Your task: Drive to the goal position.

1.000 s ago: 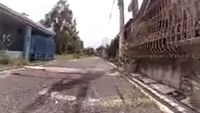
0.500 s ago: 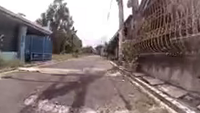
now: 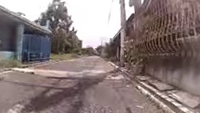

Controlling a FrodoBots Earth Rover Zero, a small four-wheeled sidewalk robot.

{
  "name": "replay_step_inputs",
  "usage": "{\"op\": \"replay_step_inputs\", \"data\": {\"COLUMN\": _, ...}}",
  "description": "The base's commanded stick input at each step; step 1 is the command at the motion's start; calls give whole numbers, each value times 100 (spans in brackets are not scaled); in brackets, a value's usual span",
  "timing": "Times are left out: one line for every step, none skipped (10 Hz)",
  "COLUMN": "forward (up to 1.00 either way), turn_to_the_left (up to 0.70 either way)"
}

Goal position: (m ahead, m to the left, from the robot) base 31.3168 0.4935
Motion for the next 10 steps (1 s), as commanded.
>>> {"op": "replay_step_inputs", "data": {"forward": 70, "turn_to_the_left": 0}}
{"op": "replay_step_inputs", "data": {"forward": 70, "turn_to_the_left": 0}}
{"op": "replay_step_inputs", "data": {"forward": 70, "turn_to_the_left": 0}}
{"op": "replay_step_inputs", "data": {"forward": 70, "turn_to_the_left": 0}}
{"op": "replay_step_inputs", "data": {"forward": 70, "turn_to_the_left": 0}}
{"op": "replay_step_inputs", "data": {"forward": 70, "turn_to_the_left": 0}}
{"op": "replay_step_inputs", "data": {"forward": 70, "turn_to_the_left": 0}}
{"op": "replay_step_inputs", "data": {"forward": 70, "turn_to_the_left": 0}}
{"op": "replay_step_inputs", "data": {"forward": 70, "turn_to_the_left": 0}}
{"op": "replay_step_inputs", "data": {"forward": 70, "turn_to_the_left": 0}}
